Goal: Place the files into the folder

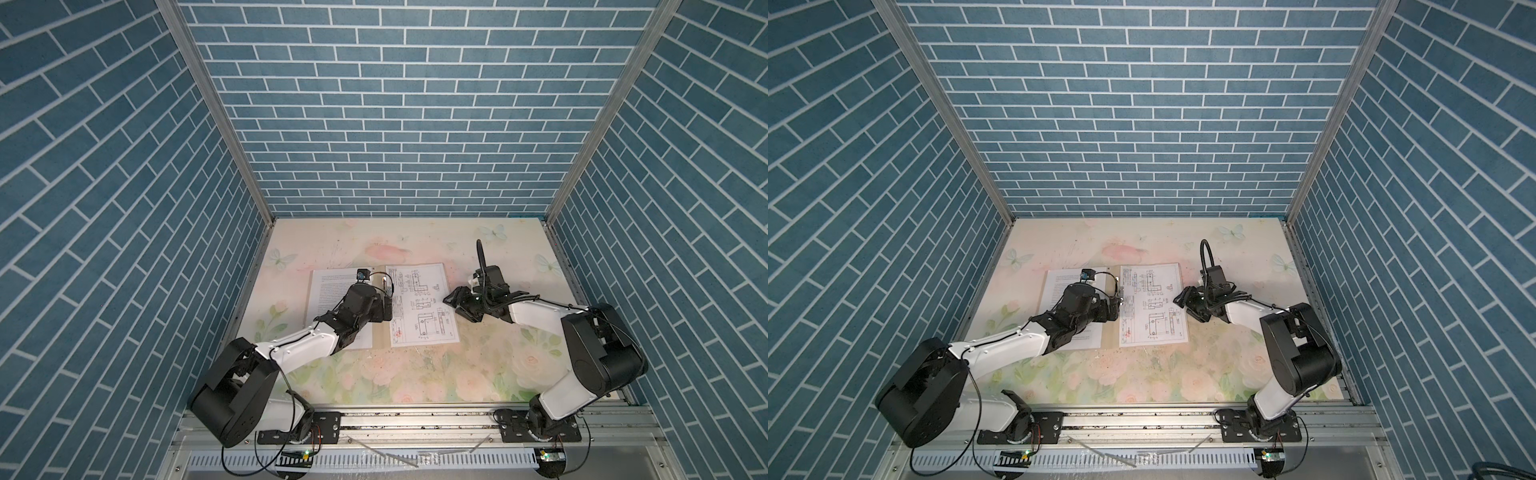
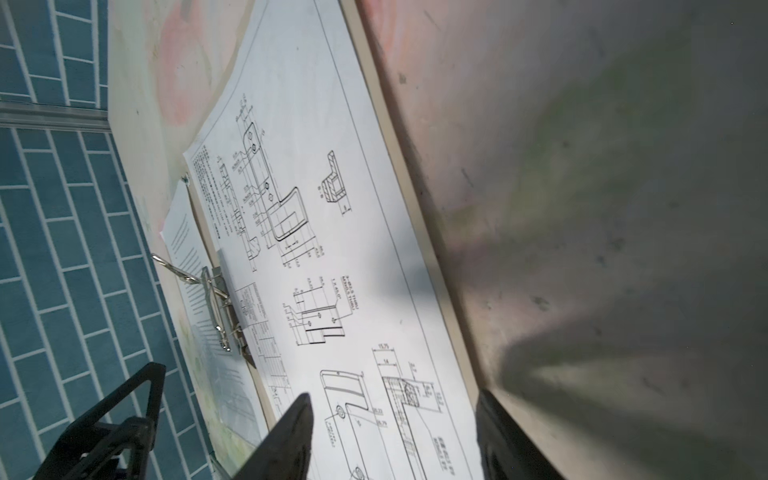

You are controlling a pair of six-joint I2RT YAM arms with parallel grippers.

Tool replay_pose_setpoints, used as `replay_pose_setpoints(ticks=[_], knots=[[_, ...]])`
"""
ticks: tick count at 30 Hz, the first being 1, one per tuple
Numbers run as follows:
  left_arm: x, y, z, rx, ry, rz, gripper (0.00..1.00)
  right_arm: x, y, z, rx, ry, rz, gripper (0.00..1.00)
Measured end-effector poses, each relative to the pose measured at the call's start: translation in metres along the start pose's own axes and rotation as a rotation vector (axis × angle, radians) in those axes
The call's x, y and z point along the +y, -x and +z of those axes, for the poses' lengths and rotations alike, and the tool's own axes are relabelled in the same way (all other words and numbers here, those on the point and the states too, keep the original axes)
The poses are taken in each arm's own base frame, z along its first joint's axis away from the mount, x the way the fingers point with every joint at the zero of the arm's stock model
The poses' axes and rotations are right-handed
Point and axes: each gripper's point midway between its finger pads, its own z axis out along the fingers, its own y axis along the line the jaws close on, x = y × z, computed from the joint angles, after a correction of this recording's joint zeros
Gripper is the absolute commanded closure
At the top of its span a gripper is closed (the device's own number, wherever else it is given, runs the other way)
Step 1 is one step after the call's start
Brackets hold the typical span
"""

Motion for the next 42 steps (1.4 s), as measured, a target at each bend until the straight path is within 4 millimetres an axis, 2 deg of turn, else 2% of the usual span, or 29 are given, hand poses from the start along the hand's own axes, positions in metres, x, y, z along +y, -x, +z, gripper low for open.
replay_pose_setpoints(ticks=[10, 16, 25, 42], knots=[[-0.021, -0.024, 0.026, 0.123, -0.144, -0.018, 0.0, -0.014, 0.003, -0.001, -0.017, -0.064, -0.019, 0.37], [-0.033, -0.025, 0.034, 0.139, -0.207, -0.03, 0.0, -0.015, 0.006, -0.005, -0.03, -0.066, -0.025, 0.37], [-0.04, -0.03, 0.048, 0.165, -0.24, -0.044, 0.0, -0.021, 0.01, -0.012, -0.048, -0.067, -0.015, 0.37], [-0.057, -0.026, 0.051, 0.156, -0.312, -0.116, 0.0, -0.043, 0.012, -0.024, -0.072, -0.09, 0.033, 0.36]])
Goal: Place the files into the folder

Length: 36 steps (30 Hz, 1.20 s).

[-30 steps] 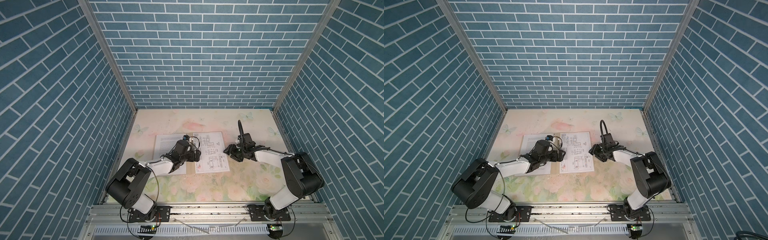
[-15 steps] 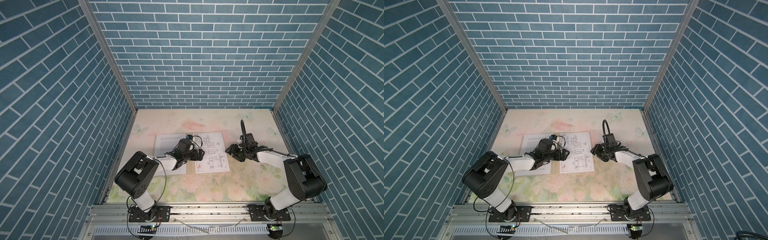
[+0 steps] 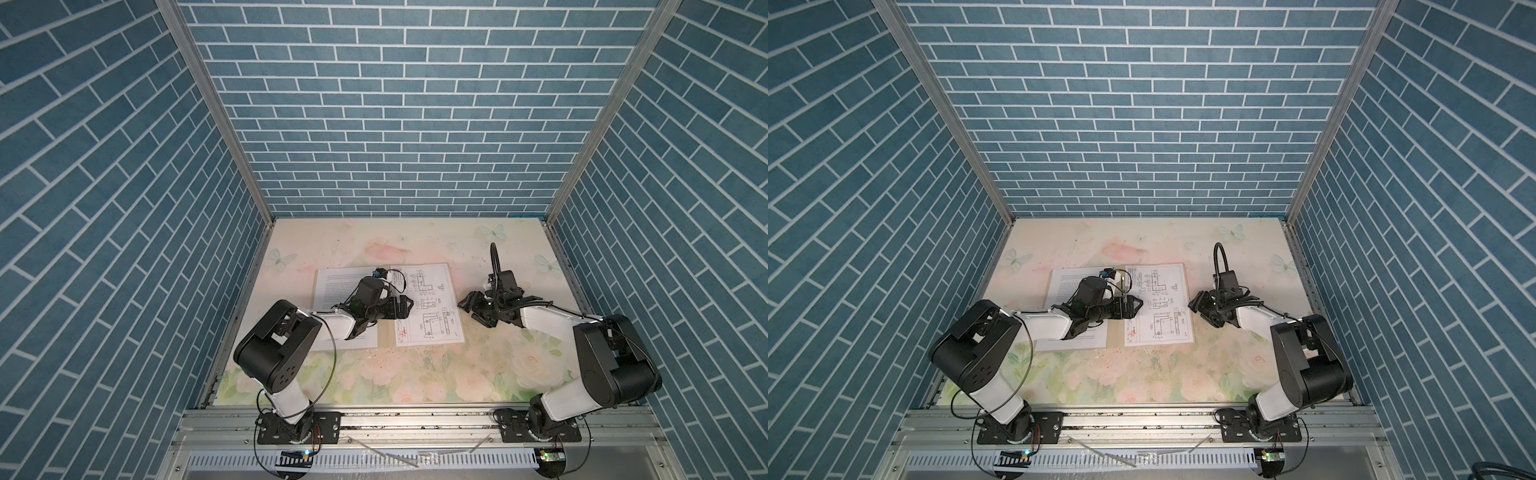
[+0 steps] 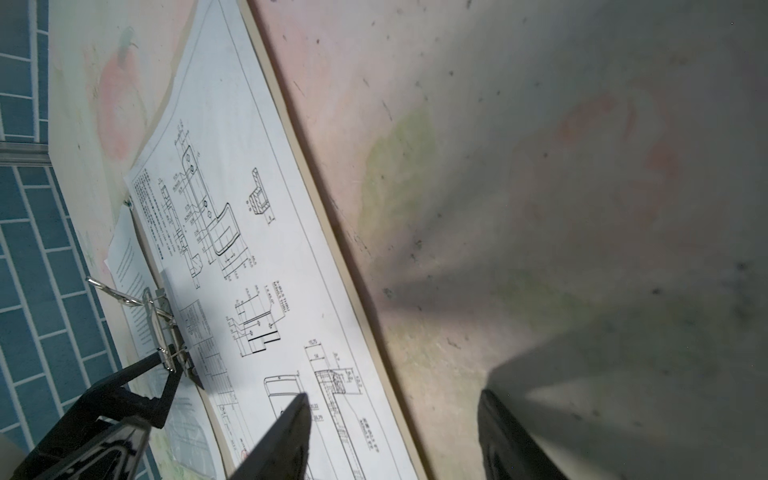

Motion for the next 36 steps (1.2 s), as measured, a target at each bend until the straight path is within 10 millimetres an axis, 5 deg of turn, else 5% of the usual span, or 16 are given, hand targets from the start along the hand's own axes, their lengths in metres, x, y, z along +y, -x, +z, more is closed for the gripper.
replay_pose_setpoints(ticks=[24, 36], knots=[[-0.039, -0.005, 0.02, -0.03, -0.045, -0.066, 0.0, -0.023, 0.019, -0.027, -0.07, -0.007, 0.028, 0.34], [-0.04, 0.026, -0.003, -0.085, 0.026, 0.004, 0.0, -0.03, 0.022, -0.04, -0.106, -0.005, 0.026, 0.33]])
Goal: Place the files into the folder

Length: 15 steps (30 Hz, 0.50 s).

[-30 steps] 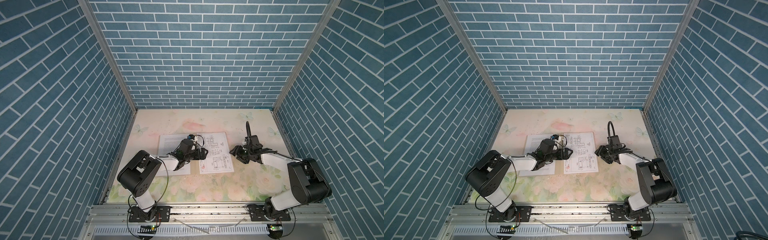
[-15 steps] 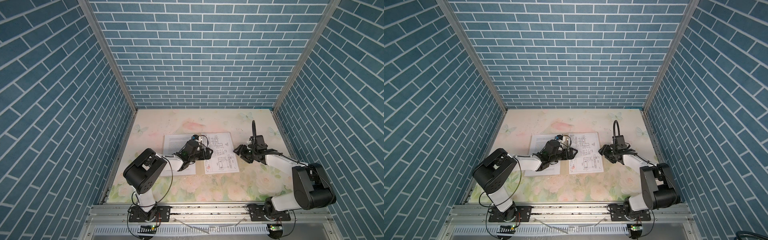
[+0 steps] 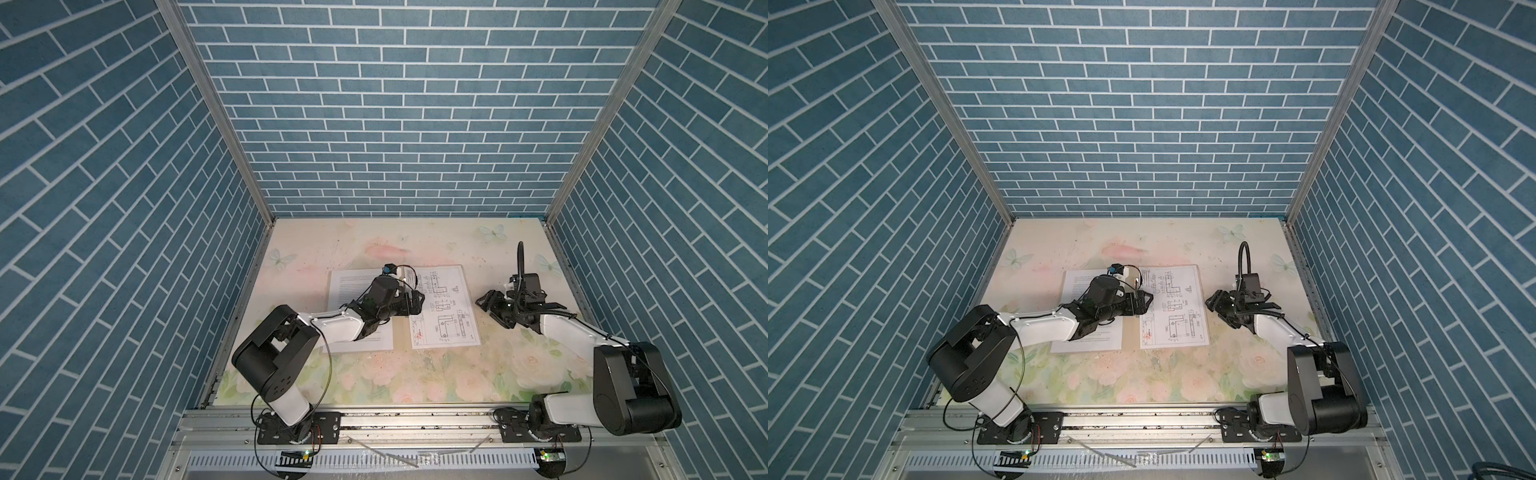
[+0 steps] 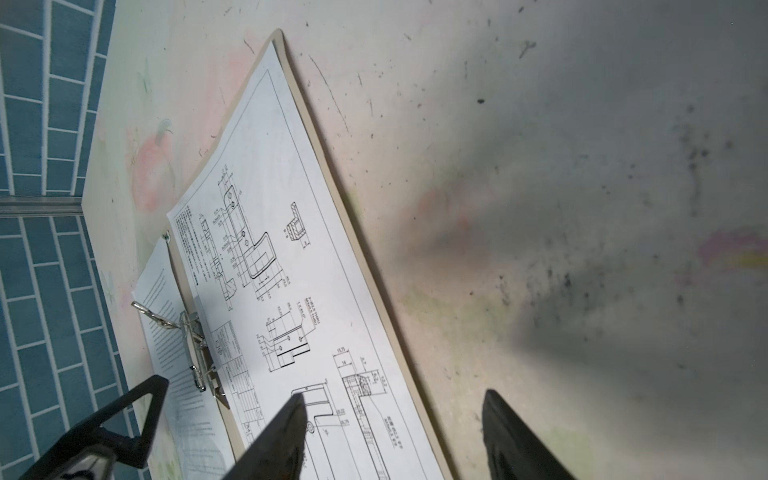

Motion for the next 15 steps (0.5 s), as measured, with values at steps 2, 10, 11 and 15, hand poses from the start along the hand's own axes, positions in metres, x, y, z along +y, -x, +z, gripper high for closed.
replay_pose_setpoints(ticks=[2, 10, 11, 15], knots=[[0.002, 0.01, 0.0, -0.008, -0.001, 0.008, 0.0, -0.003, -0.003, 0.001, 0.006, -0.005, 0.003, 0.33], [0.022, 0.033, 0.023, 0.021, -0.036, 0.007, 0.0, -0.008, -0.006, 0.003, 0.007, -0.011, -0.013, 0.33], [0.023, 0.034, 0.026, 0.029, -0.044, 0.01, 0.0, -0.008, -0.006, 0.003, 0.006, -0.012, -0.014, 0.33], [0.021, 0.036, 0.039, 0.064, -0.095, 0.033, 0.0, -0.012, -0.008, 0.002, 0.0, -0.015, -0.02, 0.32]])
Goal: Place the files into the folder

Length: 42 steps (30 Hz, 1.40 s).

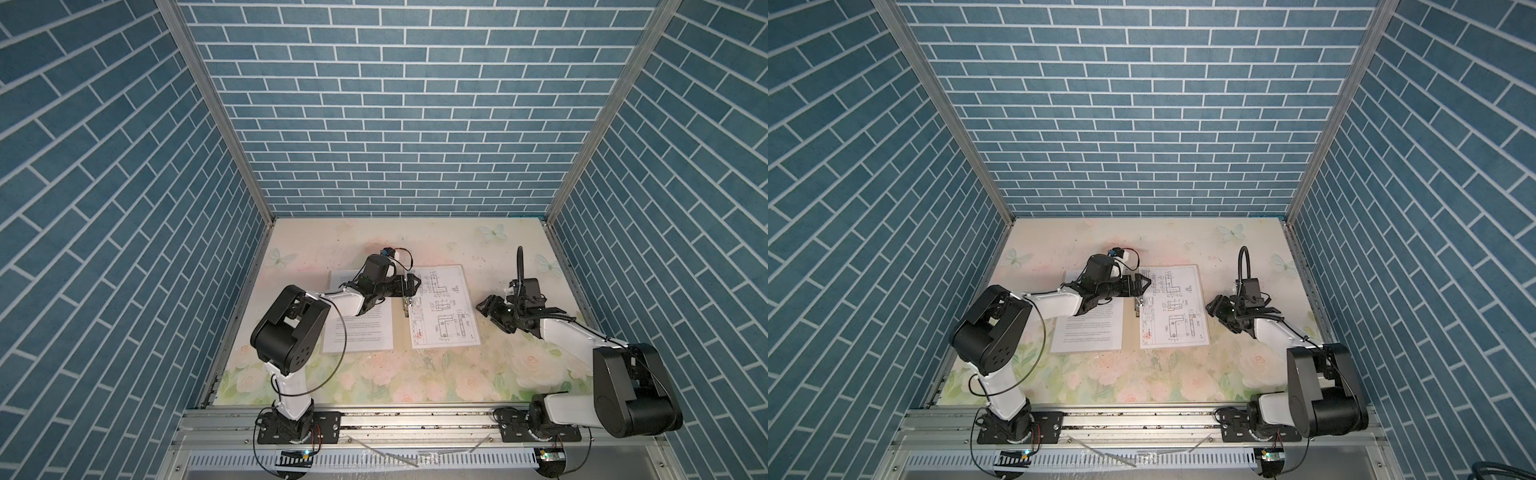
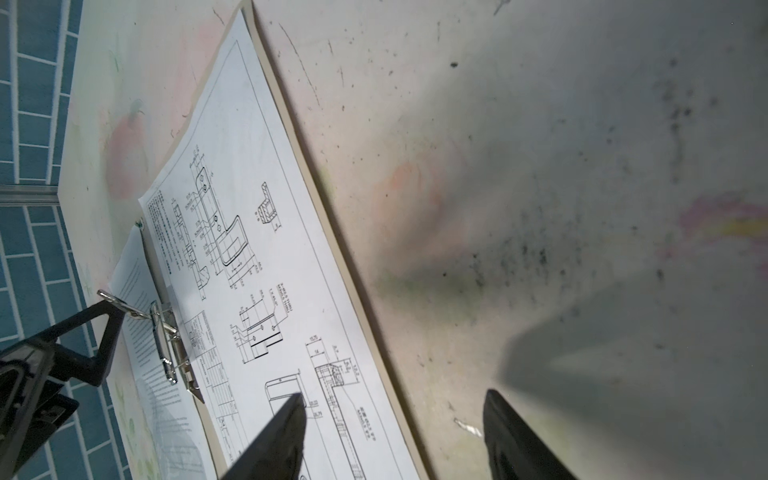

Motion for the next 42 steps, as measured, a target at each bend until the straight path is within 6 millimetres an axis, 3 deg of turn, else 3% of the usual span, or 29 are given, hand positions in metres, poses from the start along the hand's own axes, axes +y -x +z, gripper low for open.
replay_pose_setpoints(ticks=[8, 16, 23, 34, 37, 42], knots=[[-0.016, 0.005, 0.013, 0.023, -0.113, 0.035, 0.0, -0.004, 0.0, -0.001, -0.008, -0.005, -0.006, 0.32], [-0.027, 0.009, 0.011, 0.005, -0.17, 0.039, 0.0, -0.004, 0.001, -0.001, -0.009, -0.004, -0.008, 0.32], [-0.032, 0.003, -0.006, -0.015, -0.192, 0.017, 0.0, -0.002, 0.002, -0.001, -0.012, 0.007, -0.01, 0.32], [-0.069, -0.002, -0.033, -0.037, -0.263, 0.063, 0.03, -0.001, 0.002, 0.0, -0.009, 0.015, -0.011, 0.32], [-0.063, -0.005, -0.038, -0.037, -0.224, 0.06, 0.03, -0.001, 0.002, 0.0, -0.009, 0.015, -0.011, 0.33], [-0.035, -0.008, -0.038, -0.022, -0.109, 0.022, 0.08, 0.0, 0.002, 0.0, -0.006, 0.021, -0.004, 0.36]])
